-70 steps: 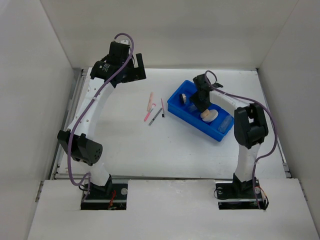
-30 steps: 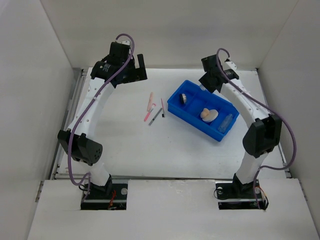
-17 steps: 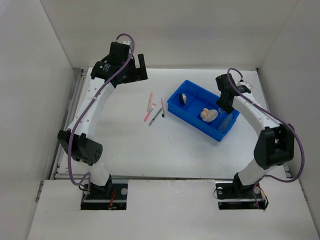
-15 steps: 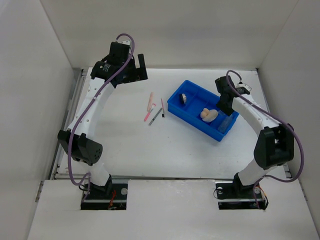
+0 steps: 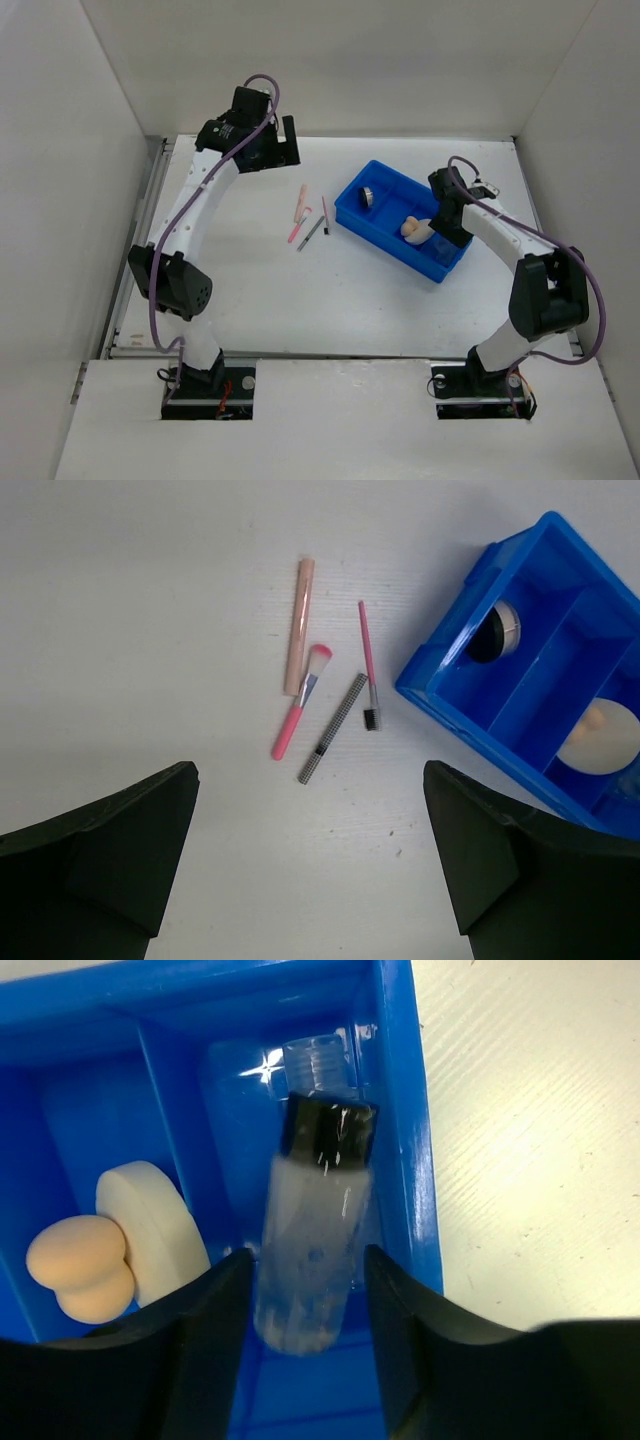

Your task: Organize the makeup

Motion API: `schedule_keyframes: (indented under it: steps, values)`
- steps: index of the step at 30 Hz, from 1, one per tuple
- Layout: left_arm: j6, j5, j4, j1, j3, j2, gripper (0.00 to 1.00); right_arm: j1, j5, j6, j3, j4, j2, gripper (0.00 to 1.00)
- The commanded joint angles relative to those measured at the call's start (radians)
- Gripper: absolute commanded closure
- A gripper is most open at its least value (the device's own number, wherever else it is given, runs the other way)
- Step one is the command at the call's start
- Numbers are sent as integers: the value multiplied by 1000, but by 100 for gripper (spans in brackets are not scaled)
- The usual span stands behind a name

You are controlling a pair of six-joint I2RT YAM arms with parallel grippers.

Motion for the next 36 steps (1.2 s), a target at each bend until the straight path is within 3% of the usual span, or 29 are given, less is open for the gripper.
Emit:
schedule_keyframes:
  steps: [1, 3, 9, 14, 17, 20, 24, 26, 28, 36]
  values:
    - [15, -4, -67, -25, 58, 59, 6, 5, 15, -13, 35, 27, -32, 39]
    - [15, -4, -107, -36, 90, 114, 9, 5, 15, -24, 64, 15, -32, 31]
    - [15, -4, -118, -54, 130, 175, 20, 5, 45, -33, 108, -34, -104, 30]
    - [15, -4, -118, -64, 130, 231, 36, 5, 55, -54, 187, -81, -219, 43]
    - [15, -16, -98, -64, 130, 281, 45, 5, 64, -65, 265, -109, -271, 44]
    - [15, -102, -98, -73, 178, 367, 48, 5, 64, -84, 337, -137, -293, 44]
    - [15, -130, -107, -50, 300, 502, 46, 5, 64, -103, 366, -160, -311, 44]
    - [-1, -102, -107, -30, 355, 545, 36, 5, 64, -103, 366, -170, -321, 44]
    - [-12, -76, -84, -9, 377, 596, 32, 5, 64, -103, 356, -180, -330, 44]
    - [37, -113, -61, -9, 439, 711, 33, 5, 64, -103, 343, -198, -341, 44]
